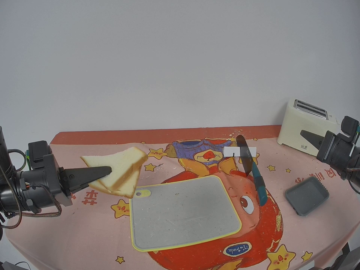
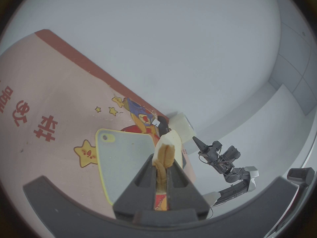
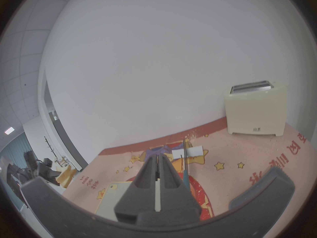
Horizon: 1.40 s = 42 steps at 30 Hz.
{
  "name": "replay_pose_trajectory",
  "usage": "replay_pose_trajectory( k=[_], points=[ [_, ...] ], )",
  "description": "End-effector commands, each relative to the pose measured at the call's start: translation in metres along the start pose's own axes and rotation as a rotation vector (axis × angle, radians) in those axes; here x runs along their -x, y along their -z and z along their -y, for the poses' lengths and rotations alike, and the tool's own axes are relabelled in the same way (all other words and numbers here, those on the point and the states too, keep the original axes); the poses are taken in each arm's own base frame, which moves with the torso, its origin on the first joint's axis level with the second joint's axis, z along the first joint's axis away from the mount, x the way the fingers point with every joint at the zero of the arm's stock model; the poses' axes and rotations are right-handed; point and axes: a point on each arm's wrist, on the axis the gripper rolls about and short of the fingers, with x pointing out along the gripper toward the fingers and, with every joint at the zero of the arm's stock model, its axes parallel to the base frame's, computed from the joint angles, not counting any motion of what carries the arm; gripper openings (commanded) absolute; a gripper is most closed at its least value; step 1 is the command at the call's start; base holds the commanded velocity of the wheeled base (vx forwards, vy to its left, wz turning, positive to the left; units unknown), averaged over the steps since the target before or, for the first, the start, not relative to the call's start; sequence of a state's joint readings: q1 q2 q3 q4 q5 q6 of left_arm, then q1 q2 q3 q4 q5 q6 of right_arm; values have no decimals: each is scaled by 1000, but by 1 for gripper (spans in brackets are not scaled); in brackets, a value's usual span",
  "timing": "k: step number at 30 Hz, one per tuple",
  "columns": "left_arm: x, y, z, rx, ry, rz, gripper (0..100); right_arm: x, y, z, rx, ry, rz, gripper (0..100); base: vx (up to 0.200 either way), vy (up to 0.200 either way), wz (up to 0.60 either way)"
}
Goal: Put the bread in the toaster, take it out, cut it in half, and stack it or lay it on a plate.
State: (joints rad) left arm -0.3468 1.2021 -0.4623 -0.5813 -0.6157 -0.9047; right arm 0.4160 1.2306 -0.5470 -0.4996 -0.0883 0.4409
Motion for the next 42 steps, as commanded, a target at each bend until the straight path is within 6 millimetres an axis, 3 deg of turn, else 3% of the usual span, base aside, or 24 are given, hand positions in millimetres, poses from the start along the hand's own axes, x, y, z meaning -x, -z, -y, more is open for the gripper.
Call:
replay_pose_trajectory(
  k=[1, 16, 25, 34, 42],
  points=[
    [1, 3, 3, -6, 14, -11, 0, 3, -3, 0, -3, -2, 16, 0, 0, -200, 0],
    [0, 8, 0, -55, 8, -33, 0, 1, 0, 1, -2, -1, 0, 0, 0, -200, 0],
    [-17, 19, 2, -39, 22, -140, 0, 1, 1, 2, -3, 2, -6, 0, 0, -200, 0],
    [-76, 12, -11, -2, -20, -242, 0, 1, 1, 2, -4, -1, -4, 0, 0, -200, 0],
    [-153, 21, -24, -6, -119, -268, 0, 0, 0, 5, -7, 18, 1, 0, 0, -25, 0]
  ],
)
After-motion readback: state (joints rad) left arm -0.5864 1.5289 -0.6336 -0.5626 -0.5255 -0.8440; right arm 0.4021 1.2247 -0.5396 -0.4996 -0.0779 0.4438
